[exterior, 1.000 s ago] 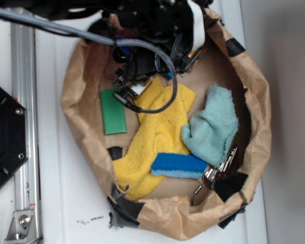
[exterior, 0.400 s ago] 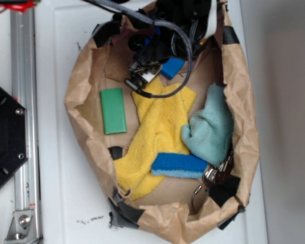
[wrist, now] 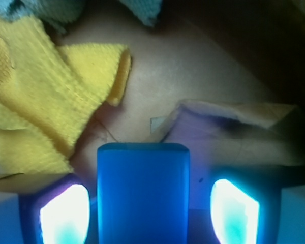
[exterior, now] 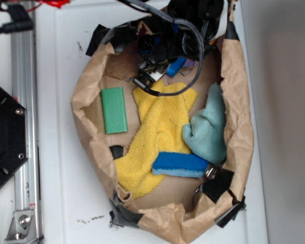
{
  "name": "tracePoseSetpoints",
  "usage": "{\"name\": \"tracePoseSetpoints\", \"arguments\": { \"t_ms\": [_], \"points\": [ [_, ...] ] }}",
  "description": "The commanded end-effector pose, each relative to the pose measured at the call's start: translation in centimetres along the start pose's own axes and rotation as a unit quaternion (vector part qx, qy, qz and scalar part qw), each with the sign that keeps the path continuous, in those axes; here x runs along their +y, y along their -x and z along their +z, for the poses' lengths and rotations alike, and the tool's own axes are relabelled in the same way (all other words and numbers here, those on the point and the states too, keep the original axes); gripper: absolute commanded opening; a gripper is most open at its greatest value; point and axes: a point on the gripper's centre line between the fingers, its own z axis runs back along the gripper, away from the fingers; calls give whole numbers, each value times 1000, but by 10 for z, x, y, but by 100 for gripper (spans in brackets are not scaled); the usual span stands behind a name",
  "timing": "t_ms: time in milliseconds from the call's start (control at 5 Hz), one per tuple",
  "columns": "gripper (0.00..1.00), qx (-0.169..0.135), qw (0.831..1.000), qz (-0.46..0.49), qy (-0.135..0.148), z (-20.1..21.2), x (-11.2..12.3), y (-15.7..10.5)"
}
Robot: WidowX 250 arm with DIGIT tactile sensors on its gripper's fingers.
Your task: Grab the blue block.
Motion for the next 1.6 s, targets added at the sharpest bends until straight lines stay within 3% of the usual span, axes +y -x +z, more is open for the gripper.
{"name": "tracePoseSetpoints", "arguments": {
  "t_ms": [0,200,400,600,800,1000,1200,1400],
  "points": [
    [100,-12,998,4,-64,9,14,-7],
    [0,-32,997,24,-59,8,15,-5],
    [0,-37,997,22,-58,9,14,-4],
    [0,-35,996,22,-80,13,12,-4],
    [0,-42,991,30,-123,36,-1,-13],
    [0,-122,978,125,-113,85,-21,-23],
    [0,-139,965,181,-132,125,-36,-33],
    [0,-133,957,220,-136,139,-53,-46]
  ]
}}
